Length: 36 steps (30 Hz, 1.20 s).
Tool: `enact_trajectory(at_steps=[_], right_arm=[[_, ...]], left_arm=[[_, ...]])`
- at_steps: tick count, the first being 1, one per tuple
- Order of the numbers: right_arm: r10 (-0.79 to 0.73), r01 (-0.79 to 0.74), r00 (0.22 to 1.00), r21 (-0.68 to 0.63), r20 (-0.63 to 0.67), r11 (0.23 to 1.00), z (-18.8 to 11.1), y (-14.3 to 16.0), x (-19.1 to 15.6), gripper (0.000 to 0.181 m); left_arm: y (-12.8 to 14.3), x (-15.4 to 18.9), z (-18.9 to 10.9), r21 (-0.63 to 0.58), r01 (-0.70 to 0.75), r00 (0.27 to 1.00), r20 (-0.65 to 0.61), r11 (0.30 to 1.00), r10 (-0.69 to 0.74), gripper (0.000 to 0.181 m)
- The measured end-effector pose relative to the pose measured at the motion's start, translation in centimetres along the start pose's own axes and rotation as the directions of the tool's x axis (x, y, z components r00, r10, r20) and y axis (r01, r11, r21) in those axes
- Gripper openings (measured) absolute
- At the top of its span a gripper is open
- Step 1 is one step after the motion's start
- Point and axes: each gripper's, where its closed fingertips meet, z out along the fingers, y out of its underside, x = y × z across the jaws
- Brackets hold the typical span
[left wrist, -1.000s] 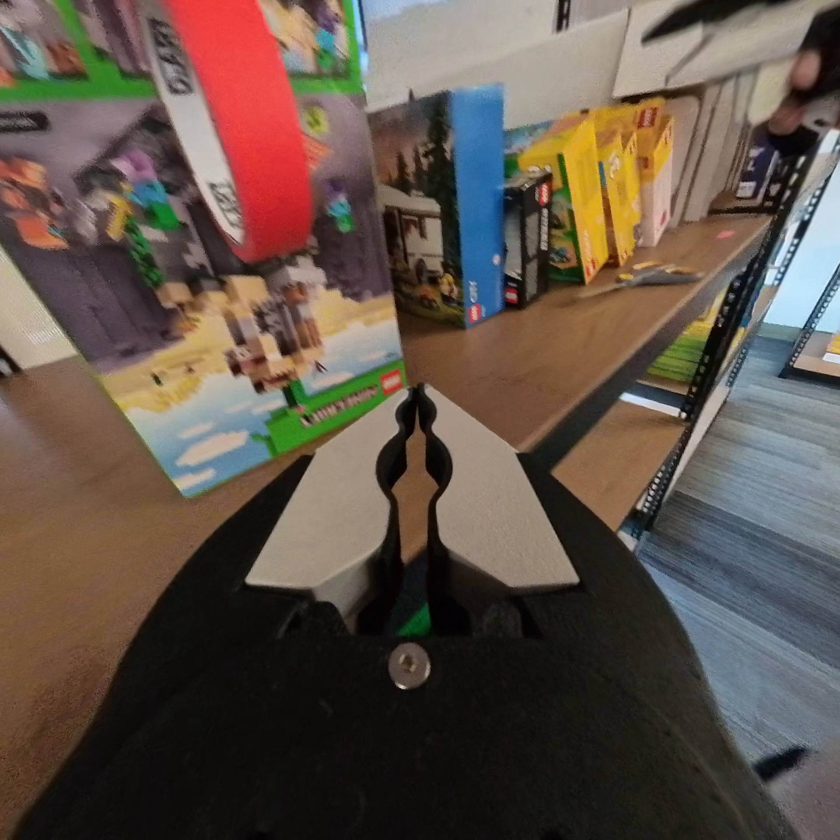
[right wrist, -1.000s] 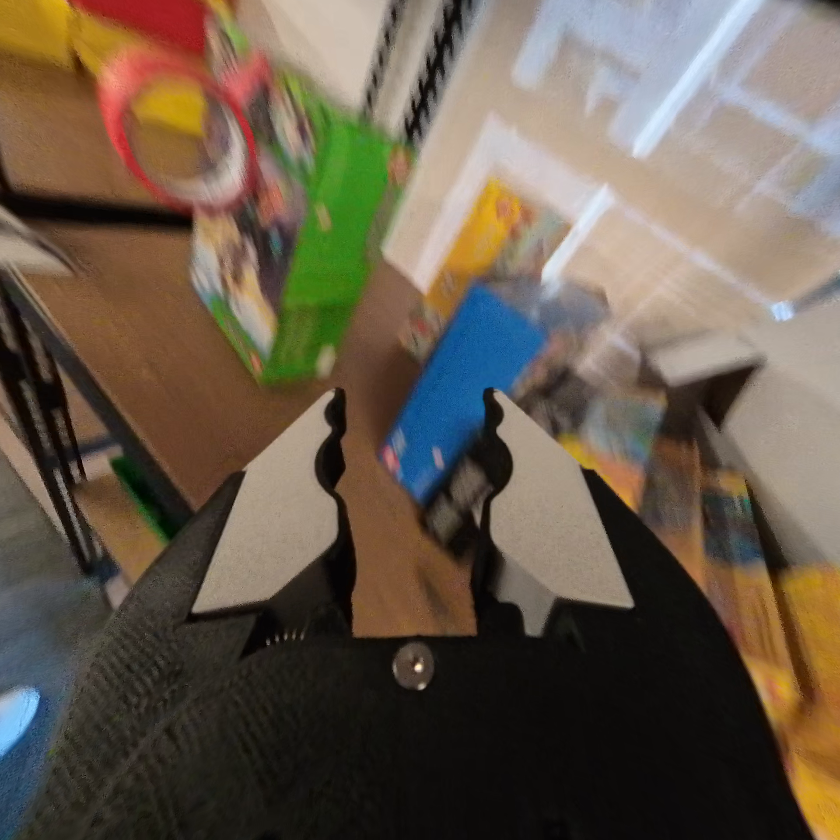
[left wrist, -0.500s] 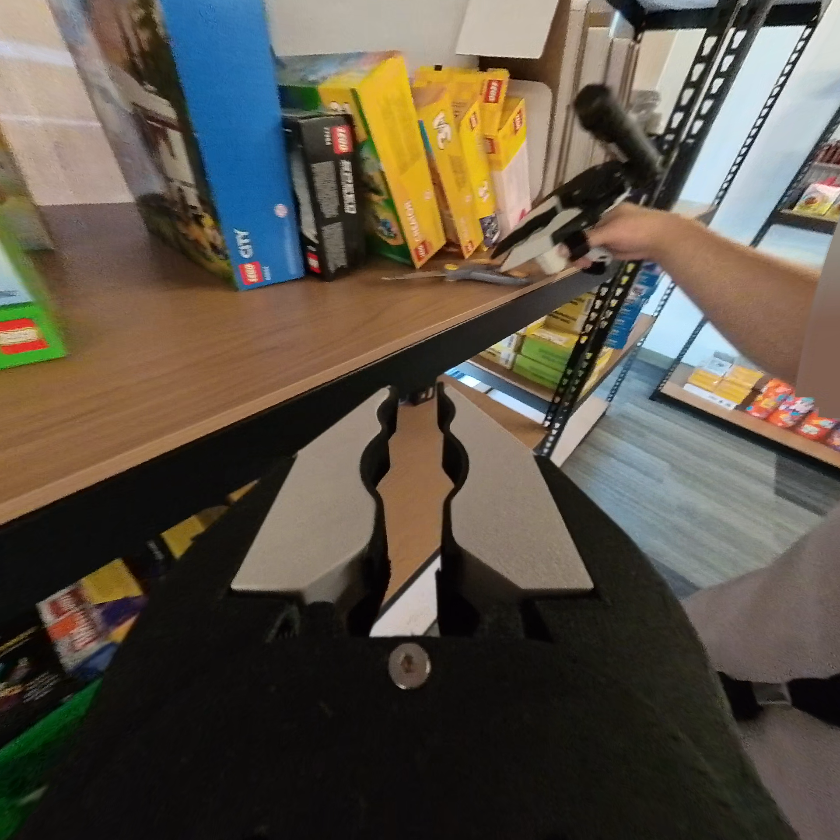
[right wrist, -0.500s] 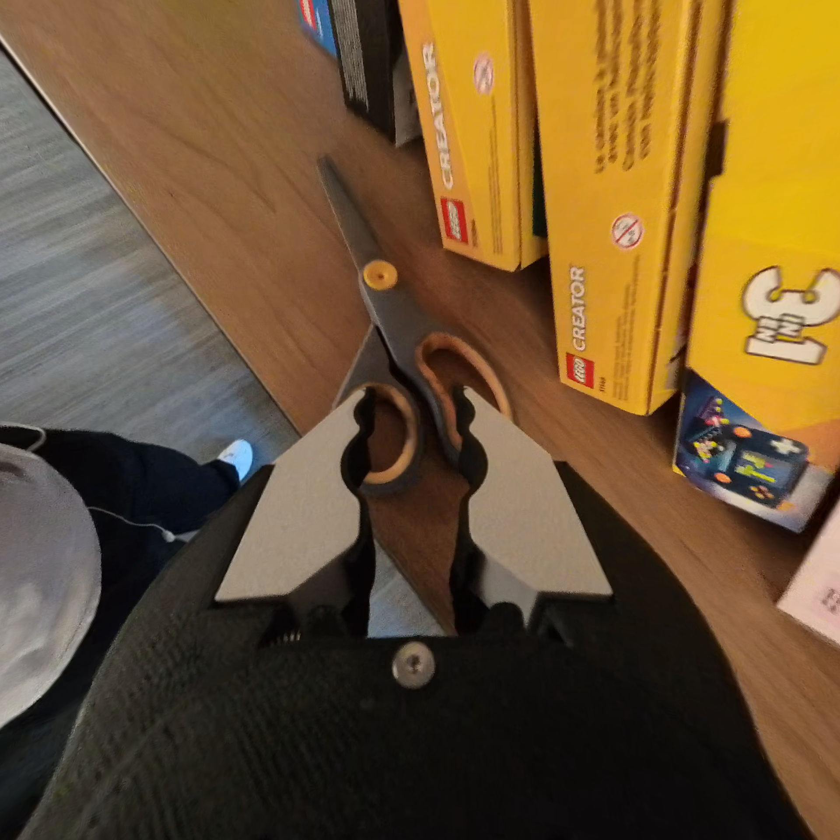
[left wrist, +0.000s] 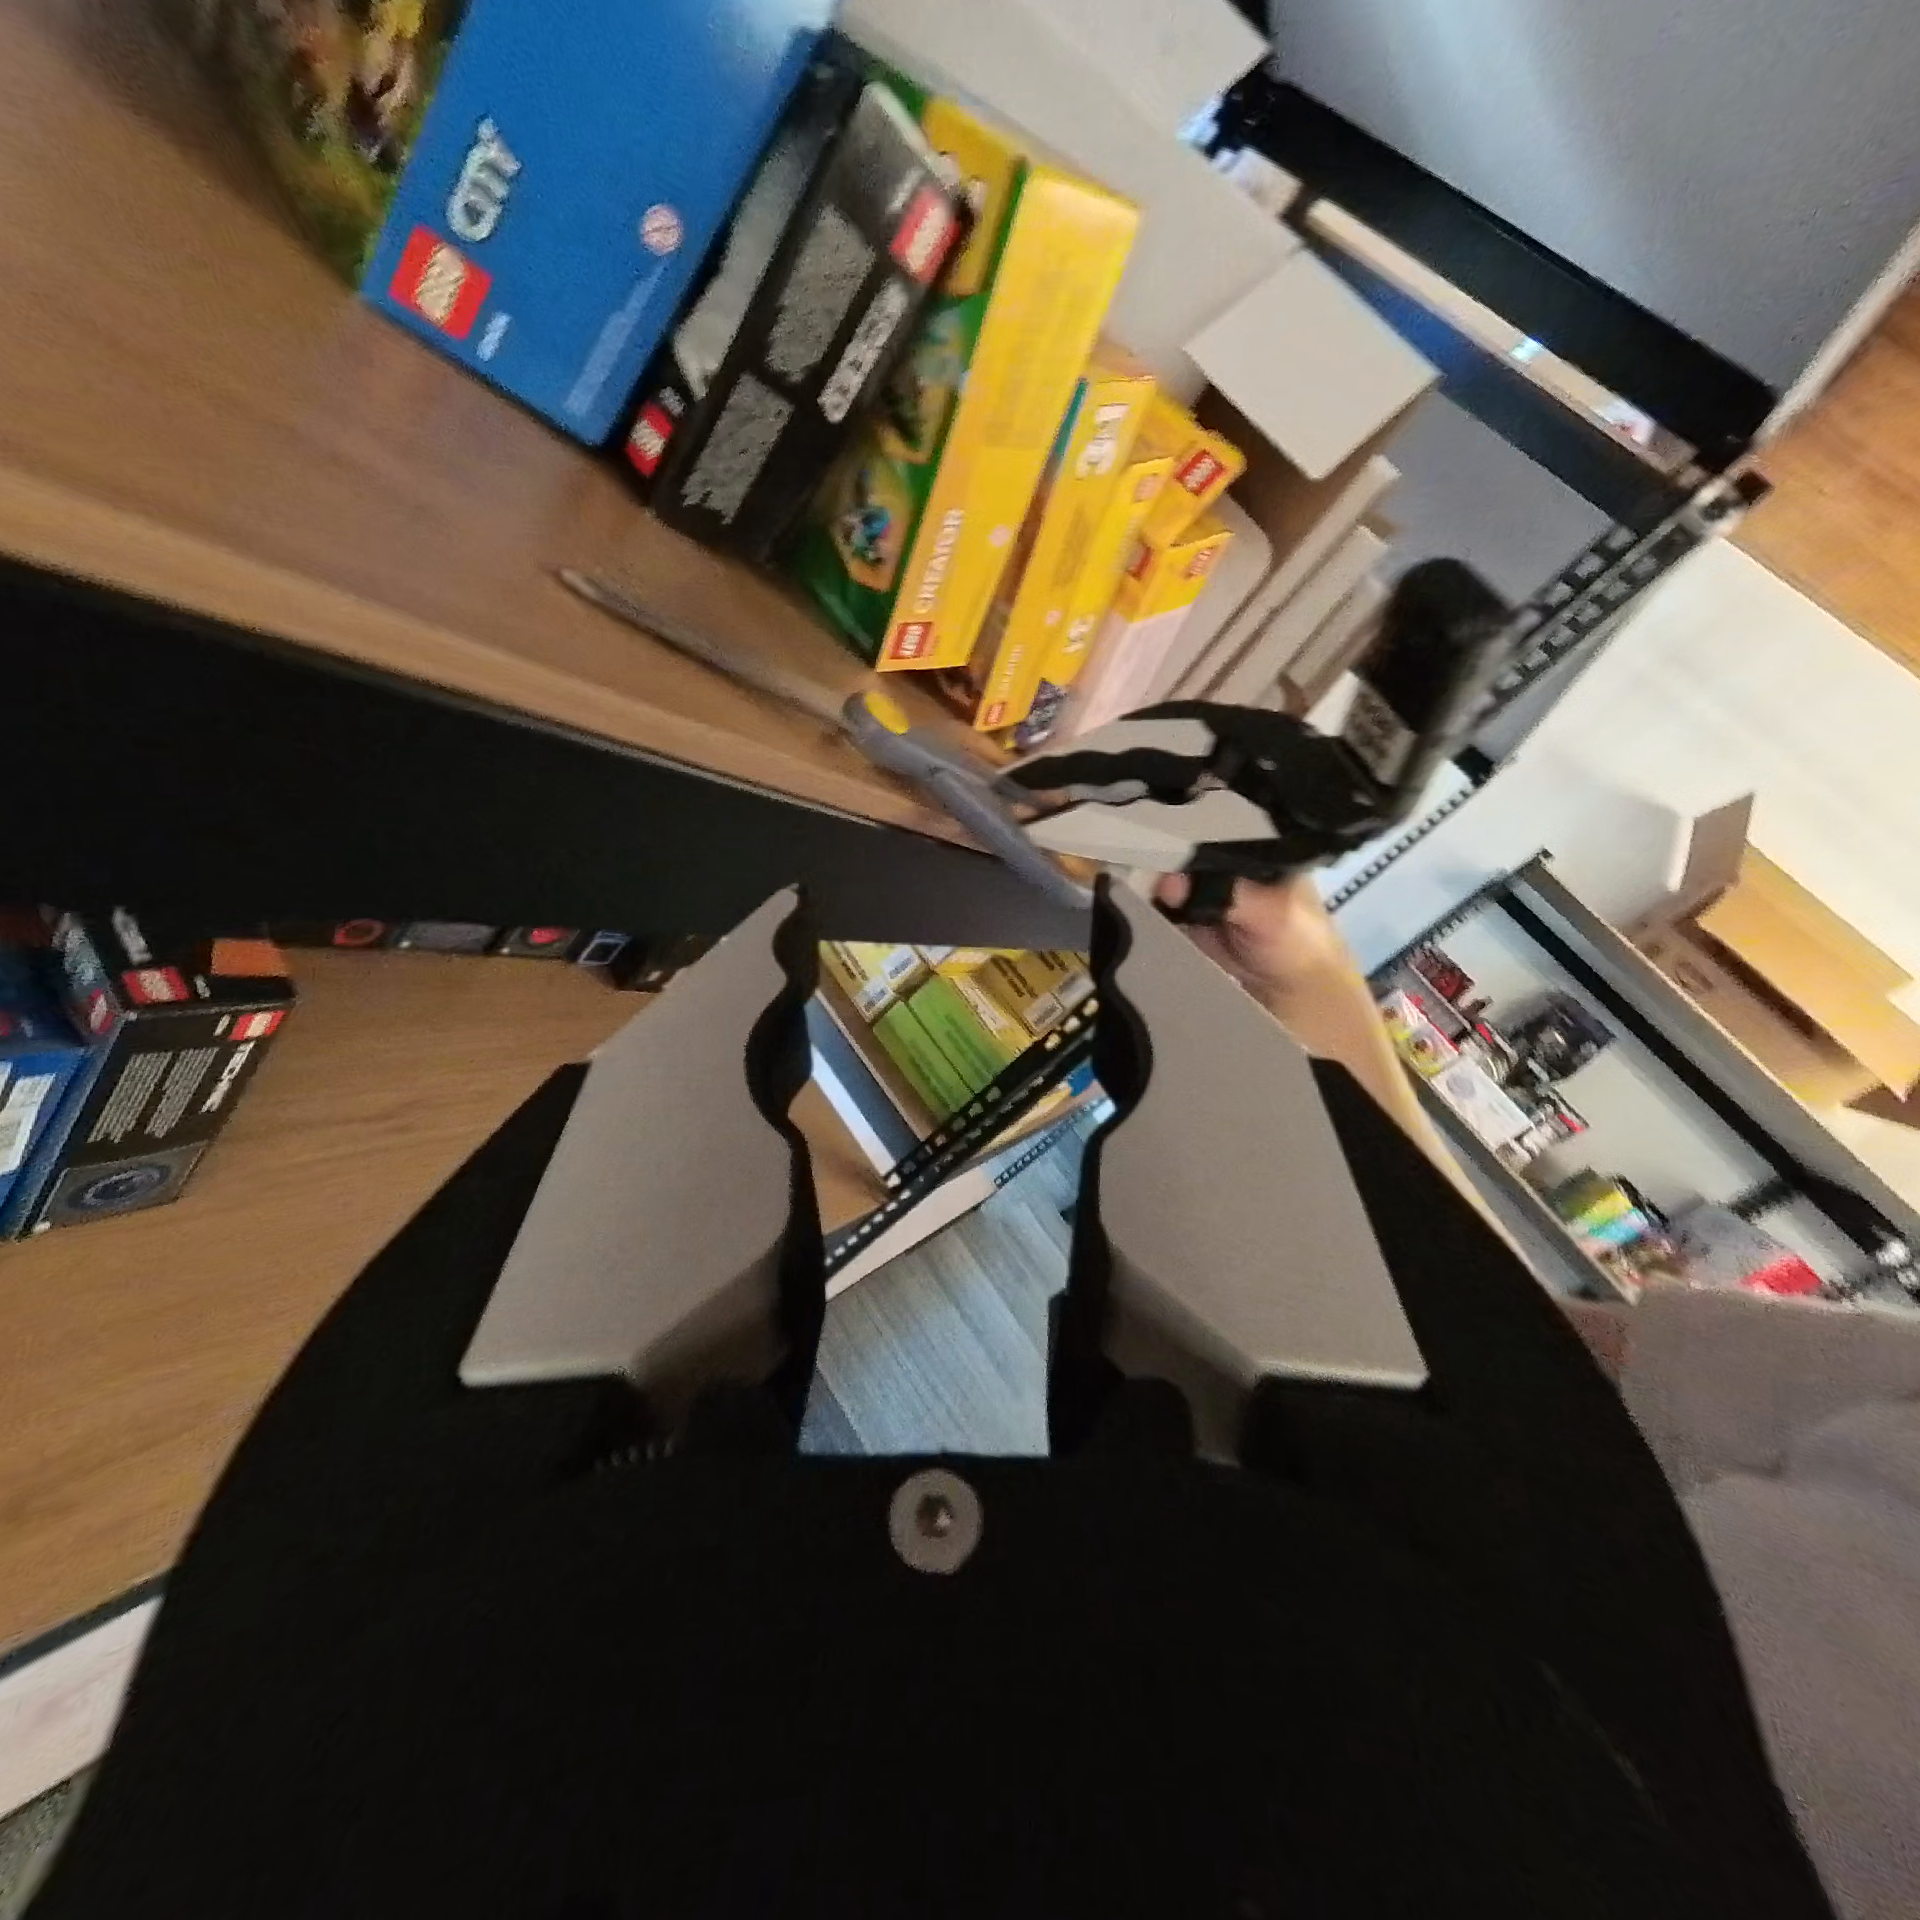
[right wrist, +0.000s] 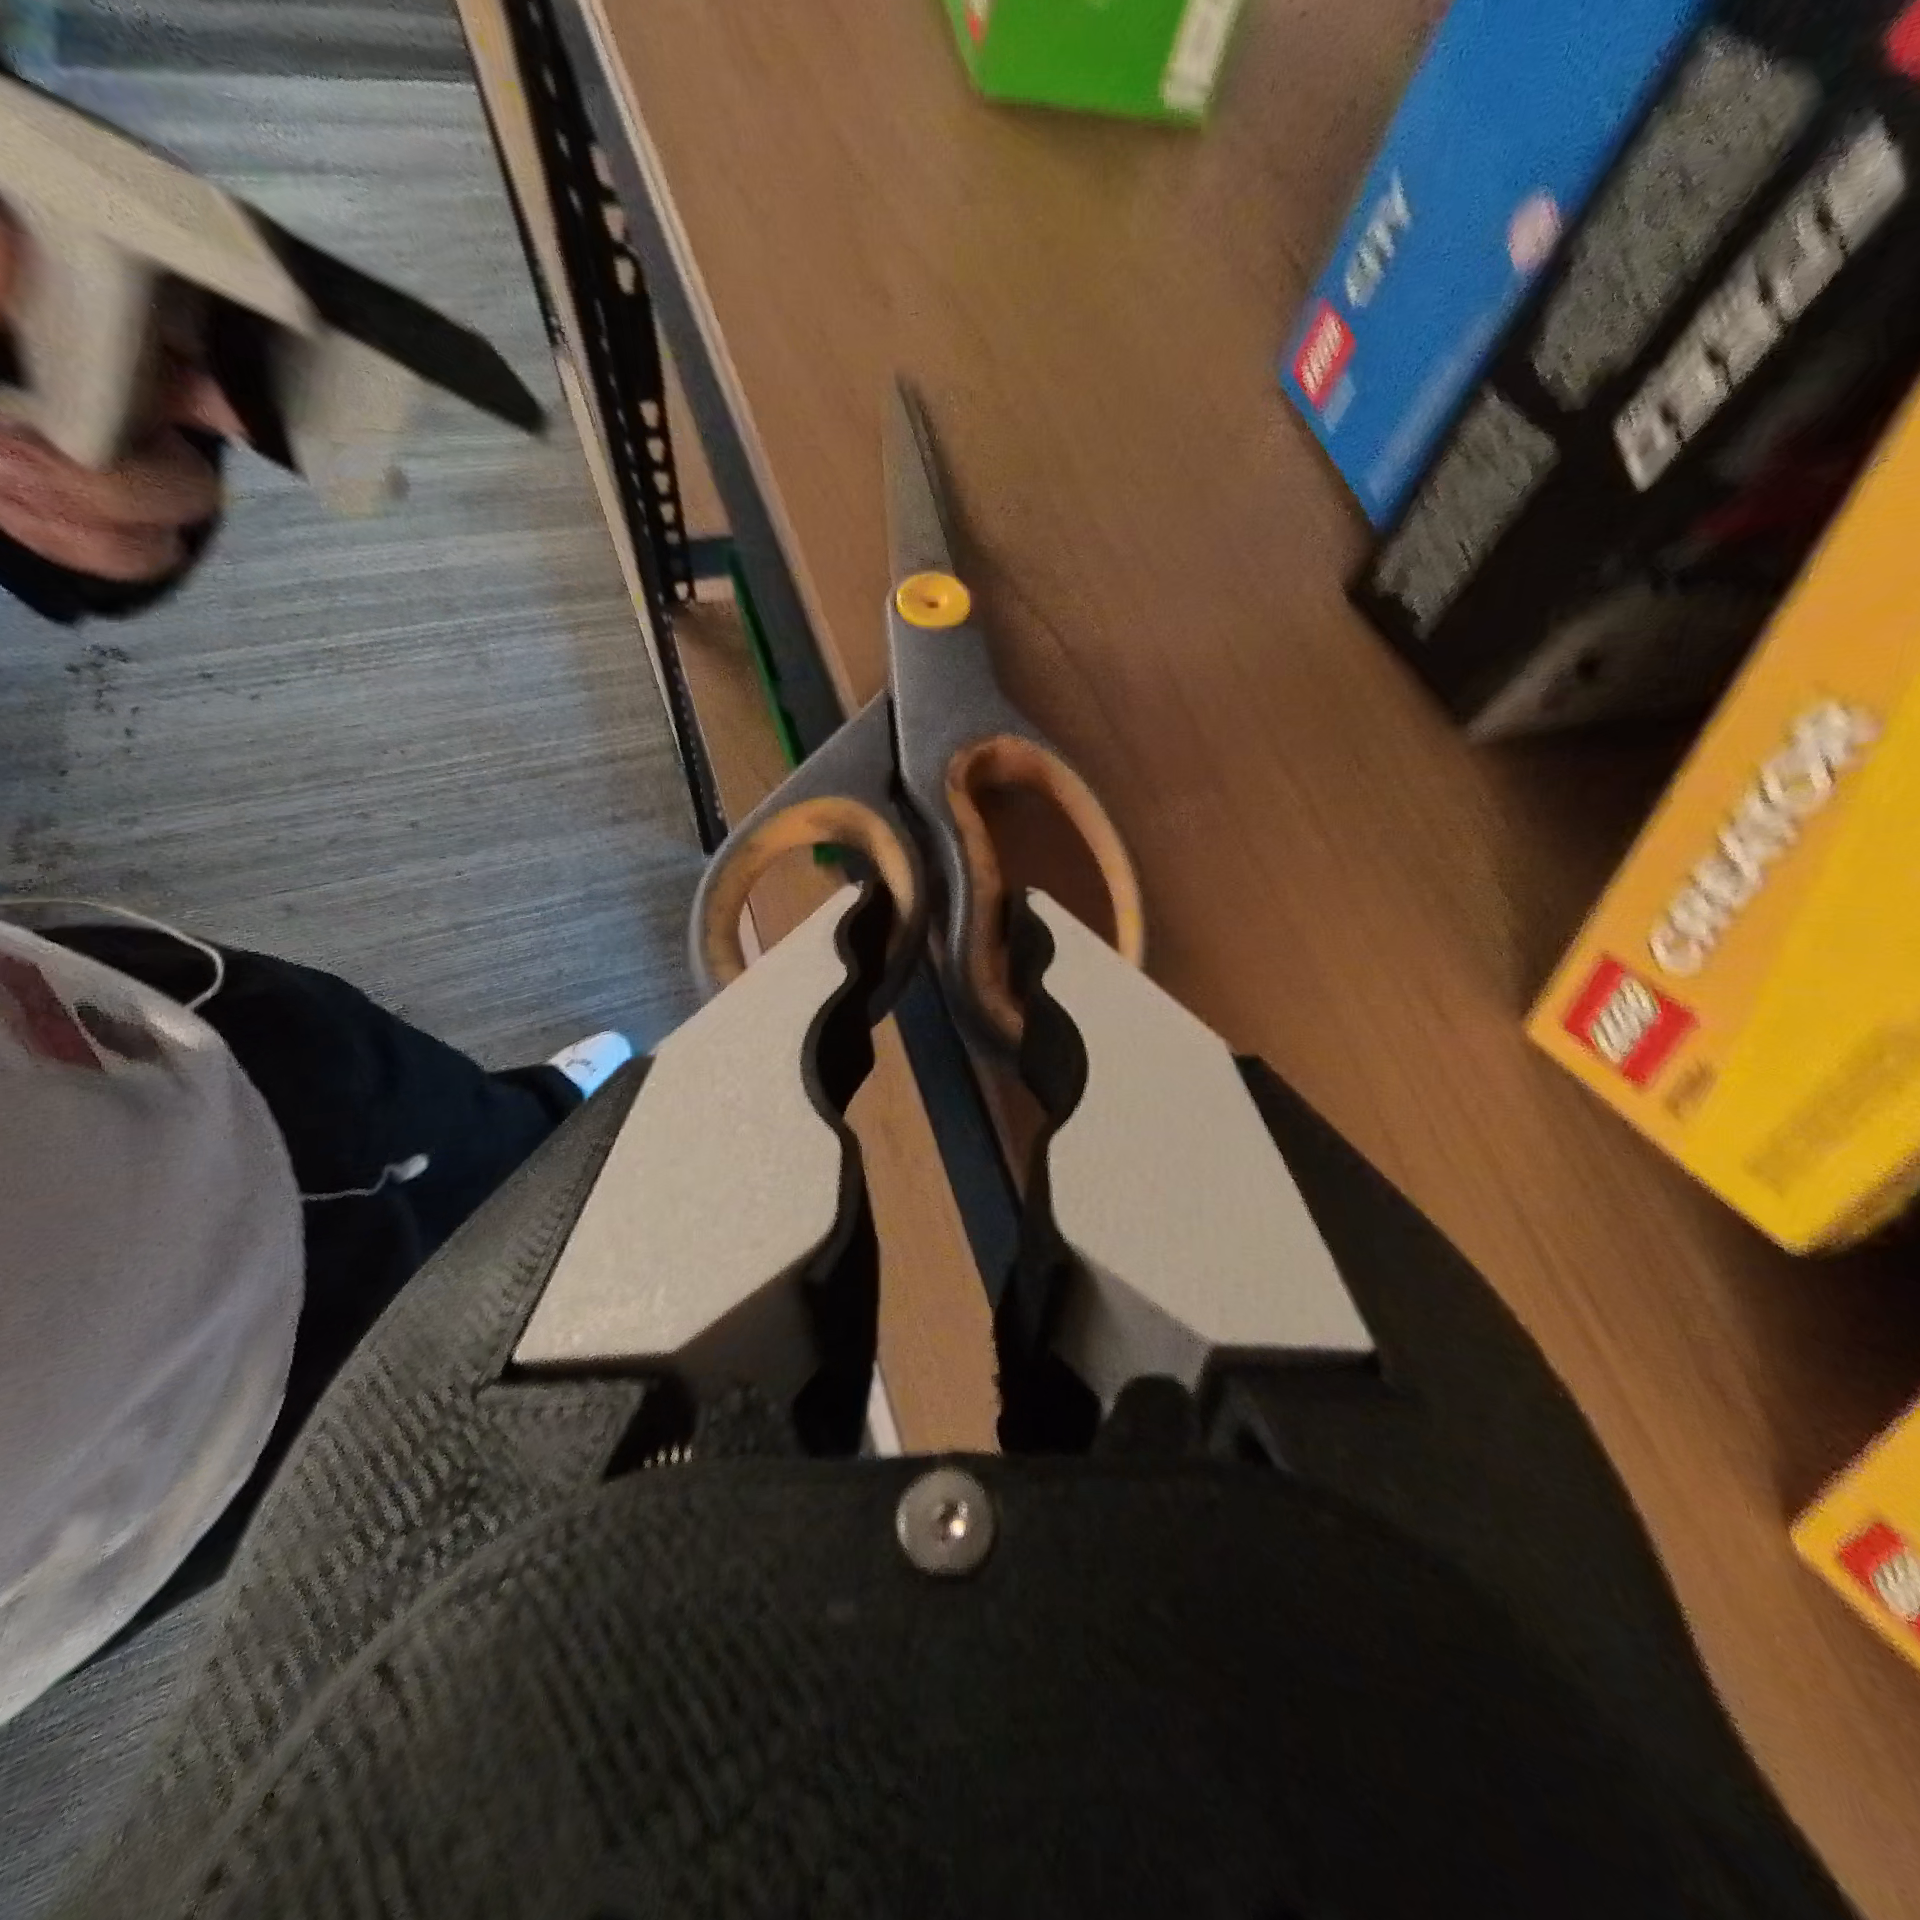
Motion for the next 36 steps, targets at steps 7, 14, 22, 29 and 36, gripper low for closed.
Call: enact_trajectory(at_steps=[7,14,22,29,36], right_arm=[[-0.161,0.156,0.986,0.110,0.037,0.982,2.8,-3.6,-4.9,0.021],[-0.366,0.354,0.929,0.163,0.049,0.921,3.5,-3.9,-8.4,0.022],[-0.485,0.488,0.867,-0.002,-0.114,0.873,7.0,-4.9,-8.8,0.043],[-0.433,0.454,0.874,0.051,-0.221,0.889,9.6,-7.5,-9.1,0.023],[0.111,-0.367,0.827,0.379,0.552,0.850,7.2,-12.3,-14.2,0.021]], left_arm=[[0.8,-2.0,2.7,0.114,0.134,0.991,-0.038,0.984,-0.130,0.034],[1.0,-0.4,2.7,0.122,0.259,0.951,-0.208,0.958,-0.230,0.016],[-0.6,0.7,1.9,0.034,0.196,0.980,-0.026,0.980,-0.195,0.015],[-2.8,1.2,1.0,-0.087,-0.028,0.984,0.174,0.996,0.043,0.015],[-6.6,4.2,-3.1,-0.156,-0.234,0.955,0.149,0.960,0.256,0.047]])
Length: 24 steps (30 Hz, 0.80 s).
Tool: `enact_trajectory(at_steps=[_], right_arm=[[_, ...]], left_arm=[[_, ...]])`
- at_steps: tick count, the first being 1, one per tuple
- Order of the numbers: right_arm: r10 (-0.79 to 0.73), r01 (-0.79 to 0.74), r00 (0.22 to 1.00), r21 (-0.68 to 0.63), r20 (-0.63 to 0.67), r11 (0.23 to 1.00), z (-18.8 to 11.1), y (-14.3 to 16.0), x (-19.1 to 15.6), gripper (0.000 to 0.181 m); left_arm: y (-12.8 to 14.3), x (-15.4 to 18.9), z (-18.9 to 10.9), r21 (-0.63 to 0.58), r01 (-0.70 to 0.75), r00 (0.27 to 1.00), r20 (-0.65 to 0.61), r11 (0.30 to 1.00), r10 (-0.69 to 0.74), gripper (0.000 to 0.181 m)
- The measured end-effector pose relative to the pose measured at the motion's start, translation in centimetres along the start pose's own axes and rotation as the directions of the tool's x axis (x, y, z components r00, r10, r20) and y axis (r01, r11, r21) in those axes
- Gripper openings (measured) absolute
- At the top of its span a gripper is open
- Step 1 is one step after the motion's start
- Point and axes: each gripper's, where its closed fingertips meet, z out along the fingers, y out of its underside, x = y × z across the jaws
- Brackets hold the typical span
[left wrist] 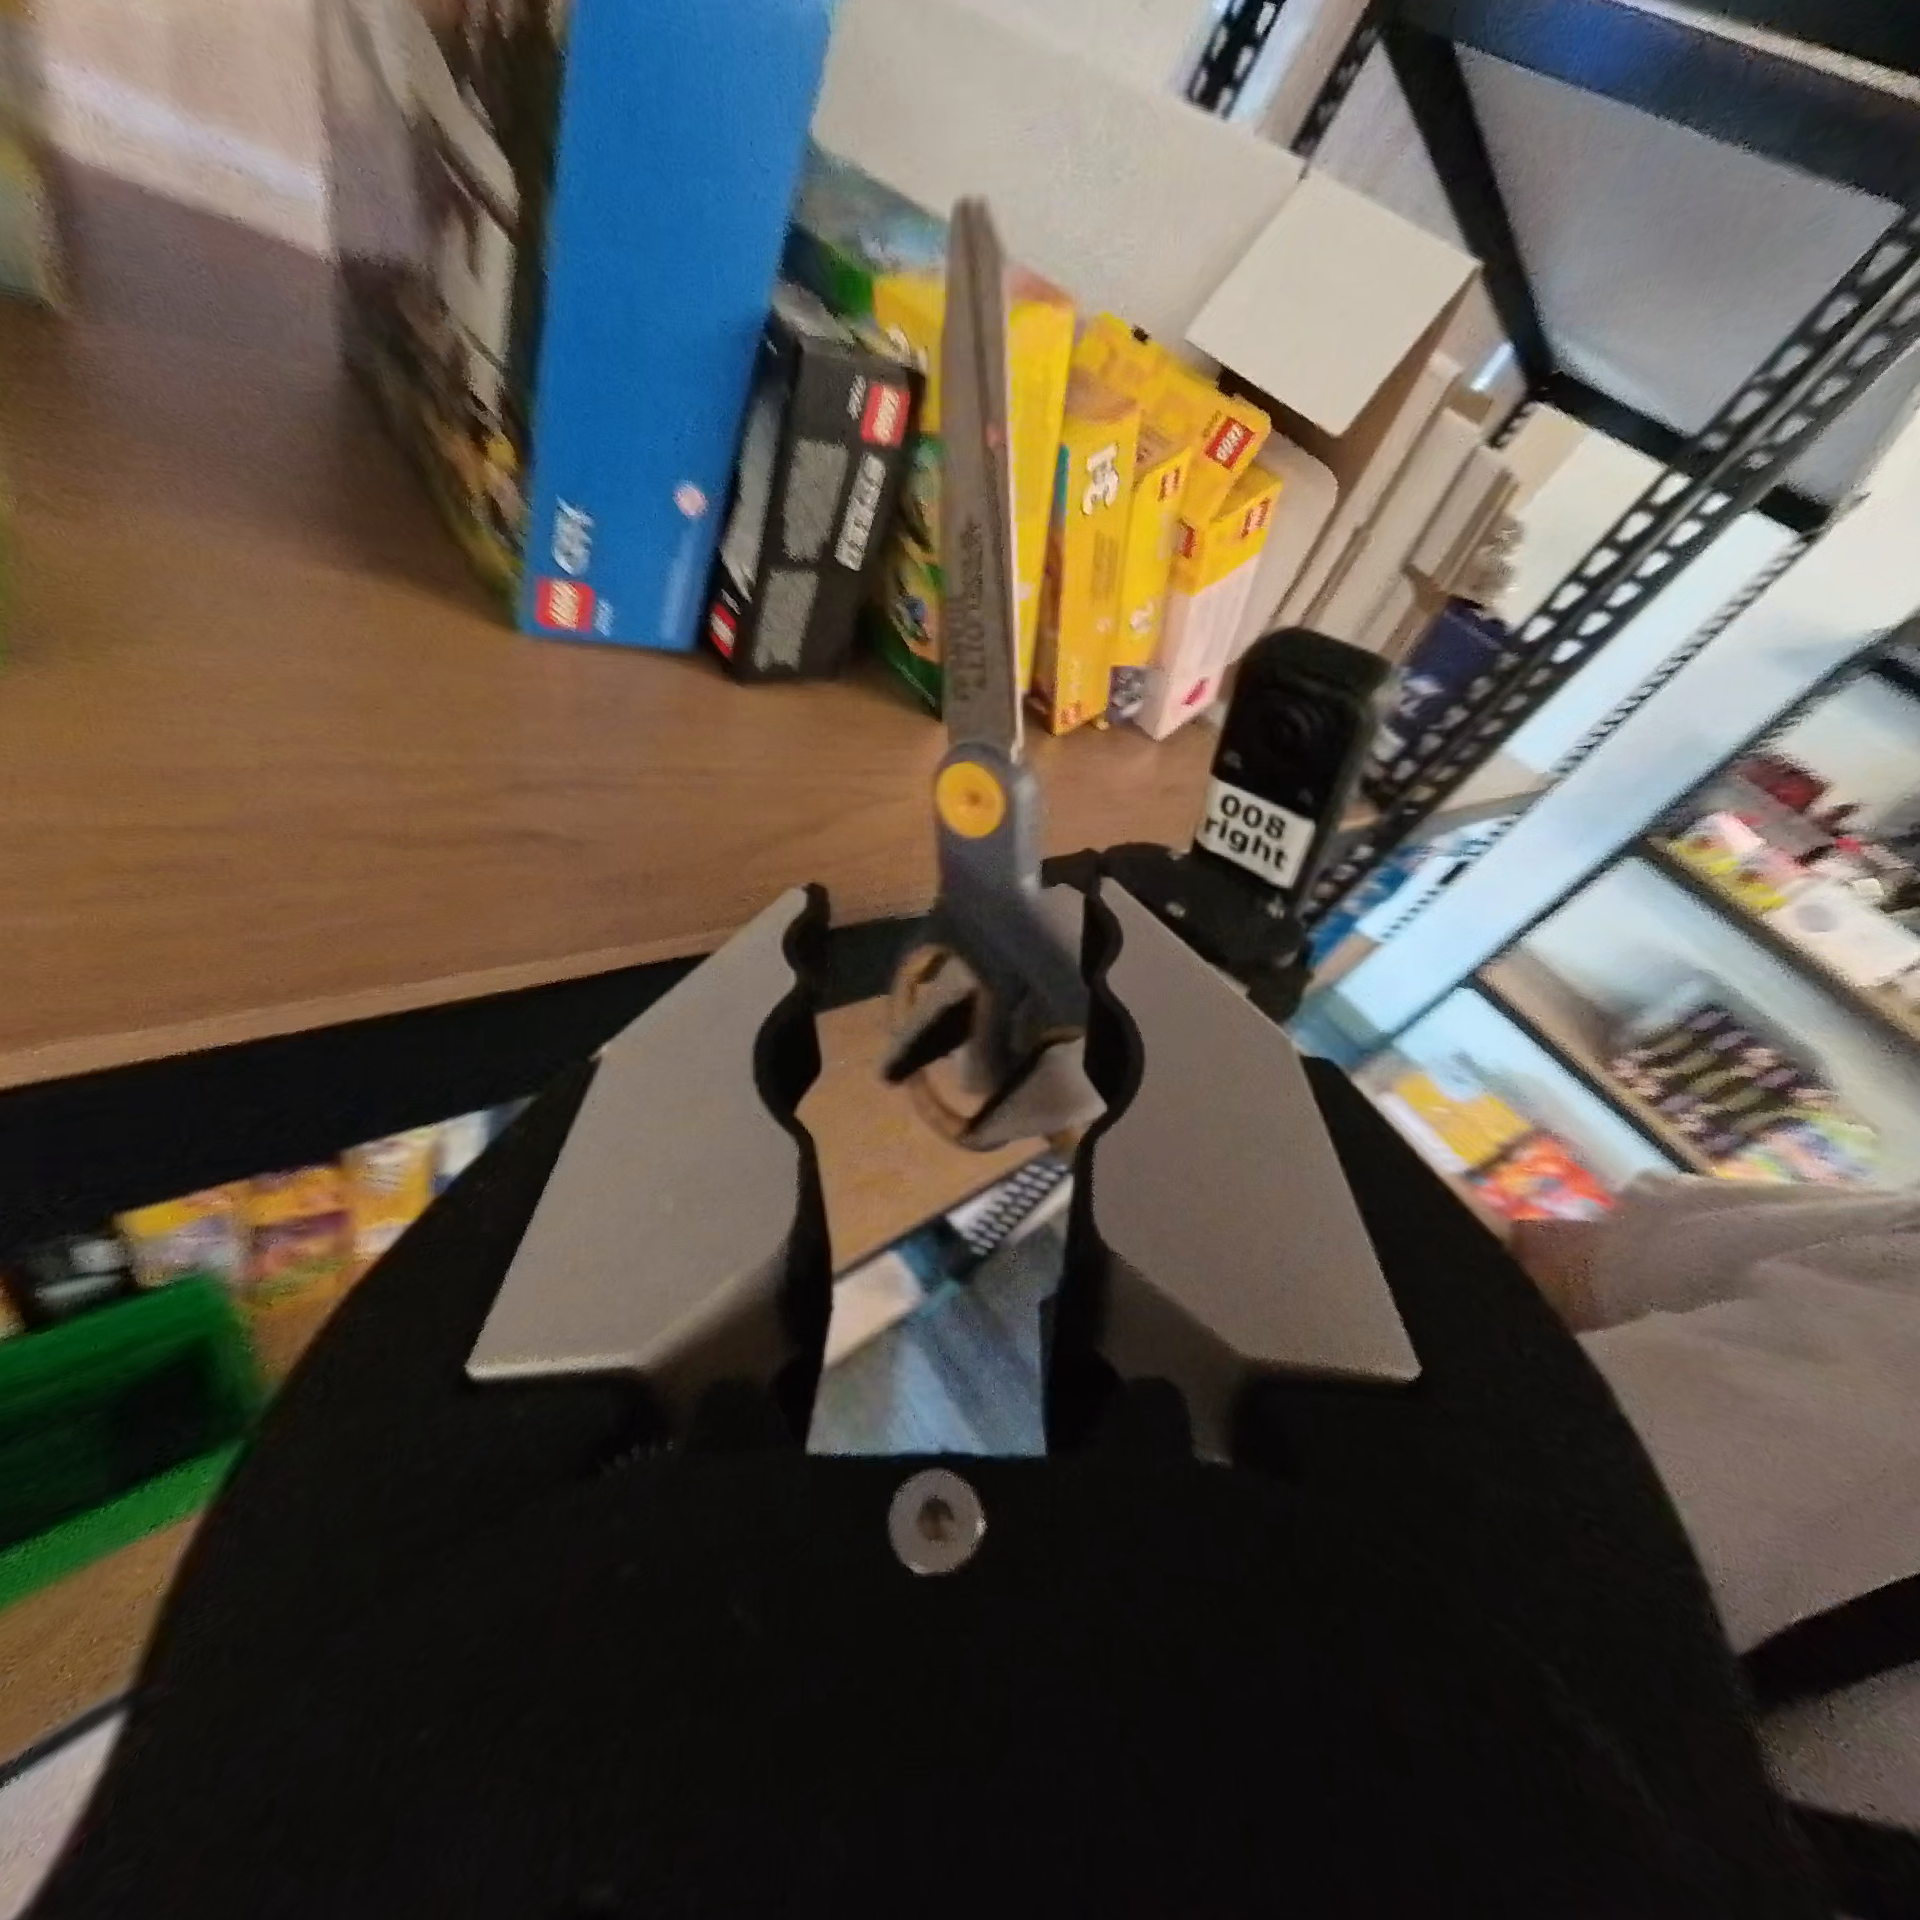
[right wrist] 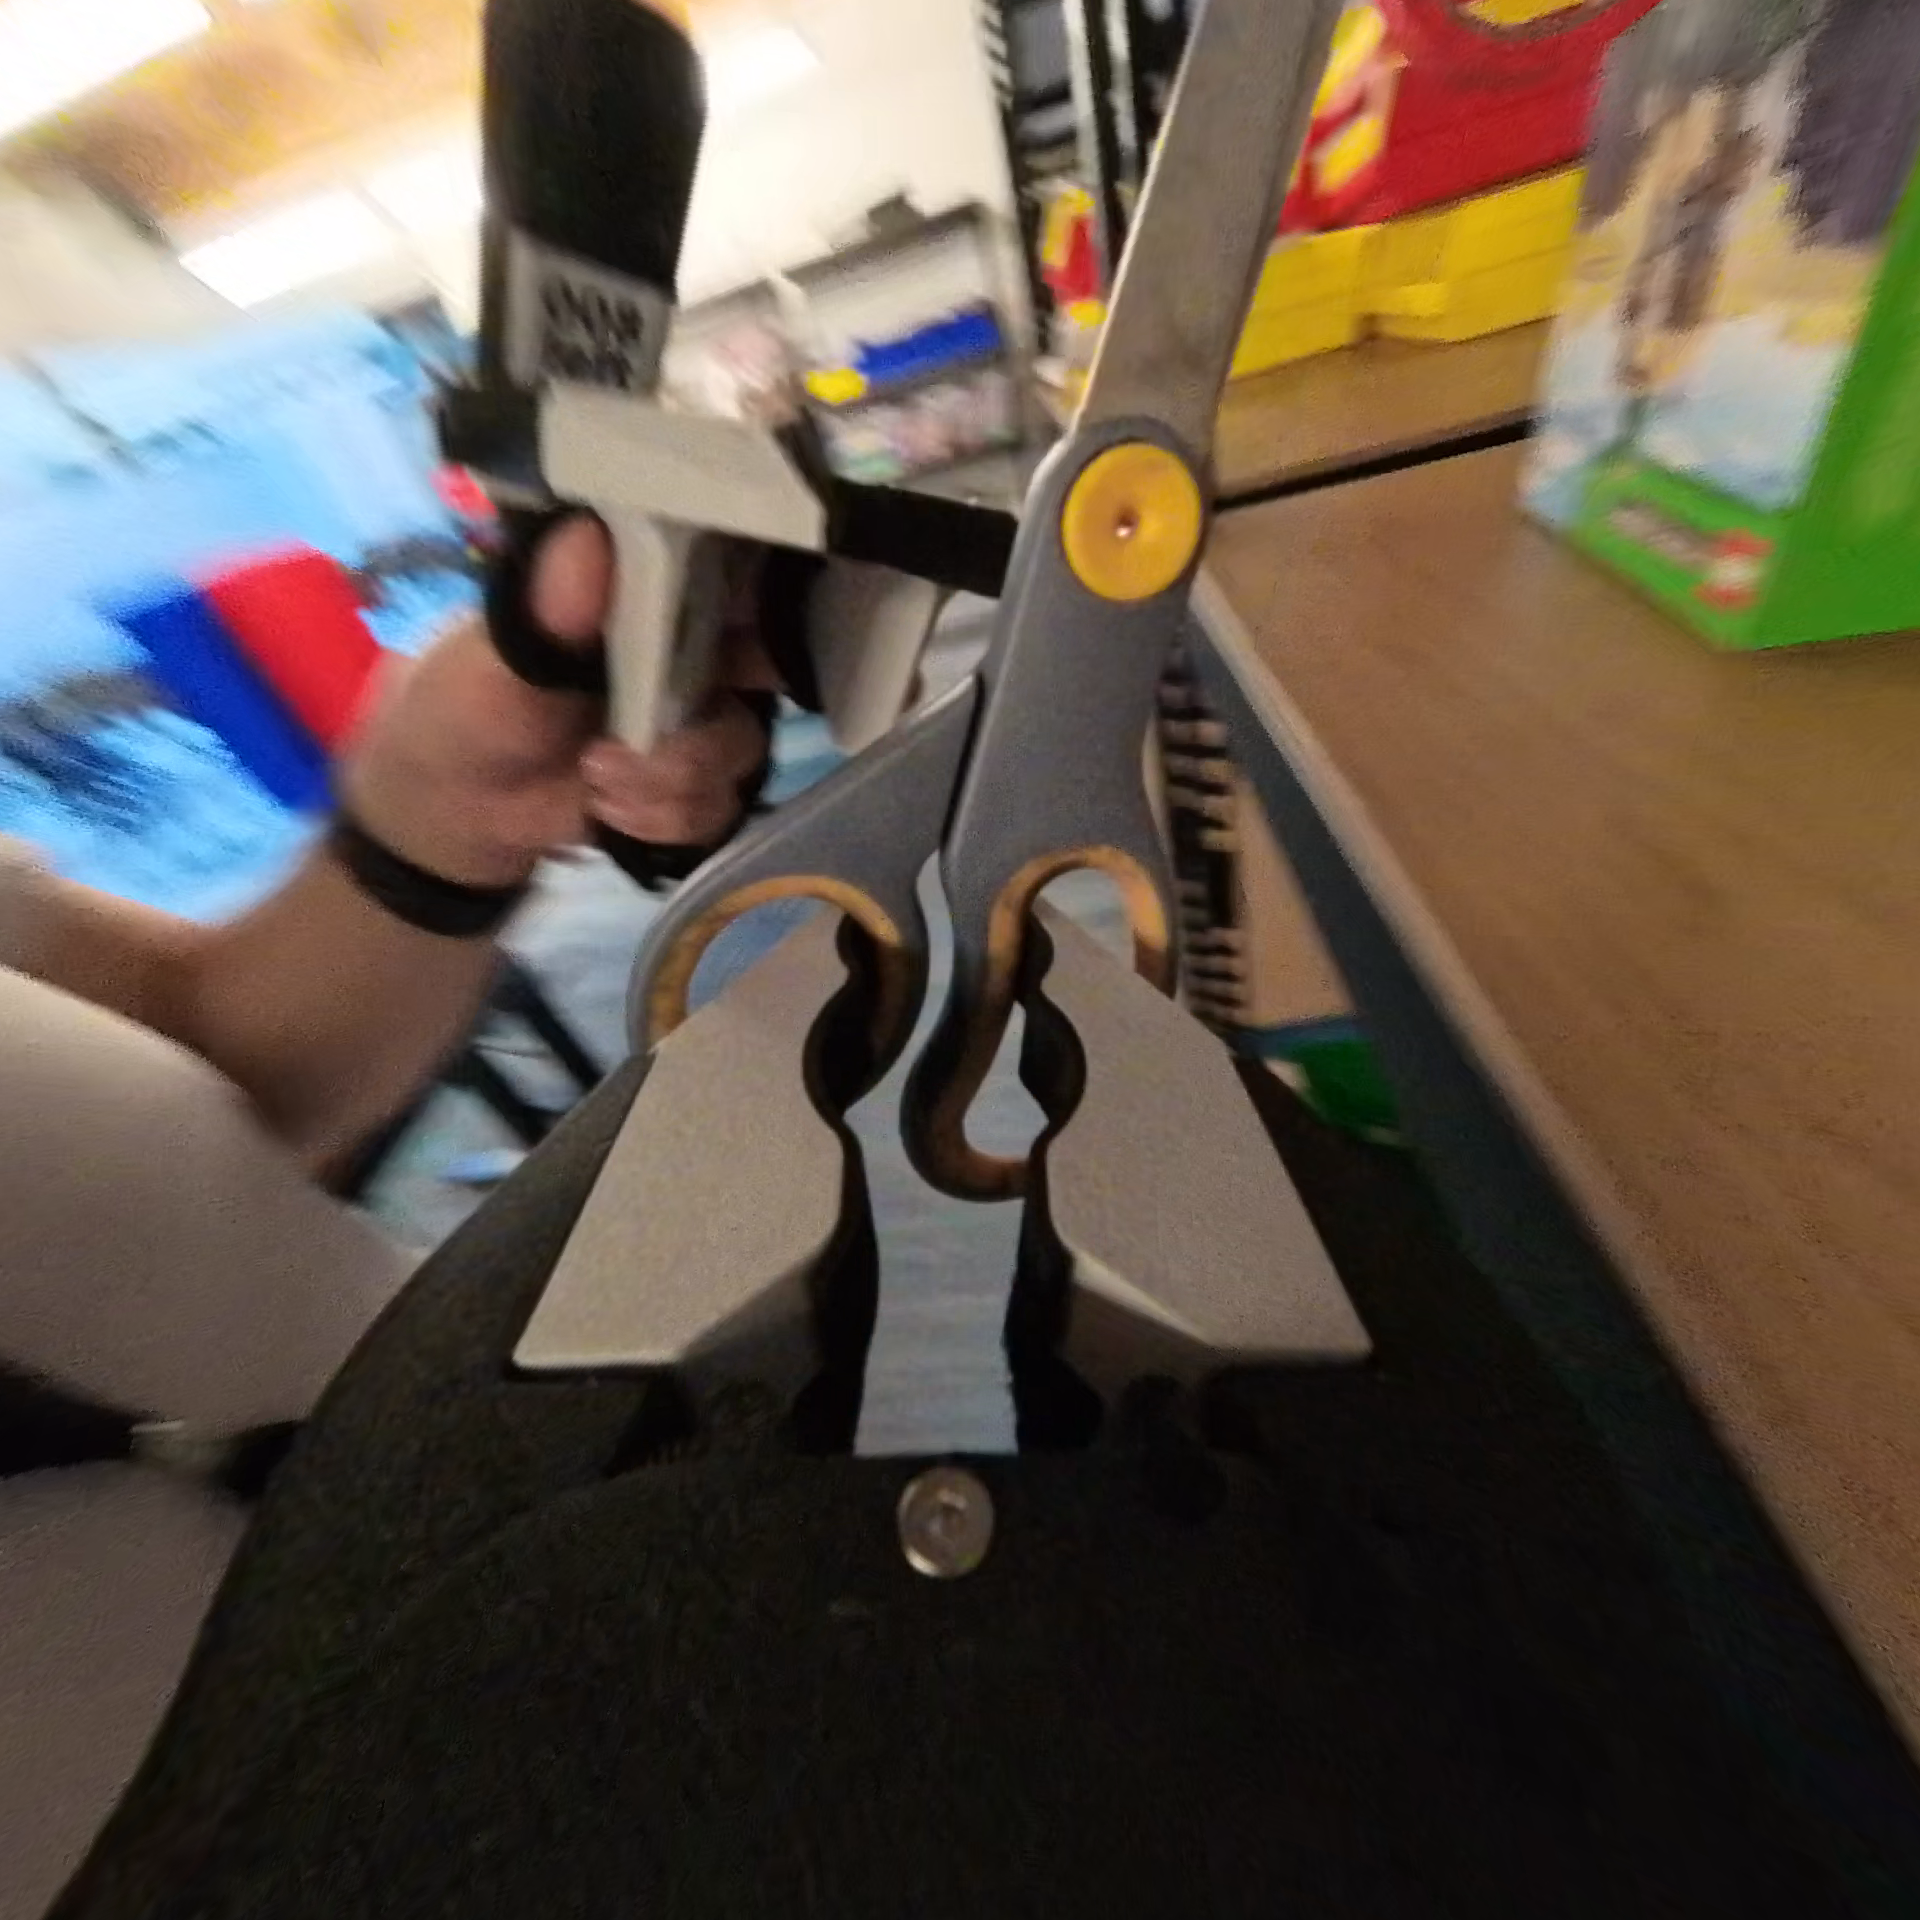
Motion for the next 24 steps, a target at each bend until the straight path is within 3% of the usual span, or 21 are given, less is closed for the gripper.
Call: enact_trajectory(at_steps=[2,5,9,12,17,24], right_arm=[[0.150,-0.155,0.983,0.044,0.111,0.987,-0.2,-1.1,-0.8,0.020],[0.256,-0.274,0.945,0.066,0.202,0.960,-0.7,-2.6,-1.5,0.021],[0.278,-0.301,0.937,0.082,0.213,0.950,-1.2,-4.0,-1.8,0.022],[0.270,-0.289,0.946,0.086,0.179,0.954,-1.4,-4.5,-1.4,0.025],[0.272,-0.284,0.954,0.090,0.124,0.955,-2.4,-4.6,-0.2,0.026],[0.280,-0.327,0.925,0.159,0.257,0.932,-3.6,-5.8,-2.1,0.026]], left_arm=[[-0.5,-0.5,-2.3,0.037,-0.082,0.995,0.064,0.996,0.079,0.044],[0.9,-1.6,-5.0,0.052,-0.096,0.988,0.124,0.994,0.089,0.045],[3.7,-3.6,-7.0,0.029,-0.029,0.987,0.161,0.999,0.024,0.048],[3.9,-4.3,-7.4,0.028,0.006,0.987,0.160,1.000,-0.011,0.048],[3.3,-3.5,-6.6,0.034,-0.027,0.991,0.131,0.999,0.023,0.046],[4.5,2.0,-1.3,0.033,-0.058,0.996,-0.062,0.998,0.060,0.056]])
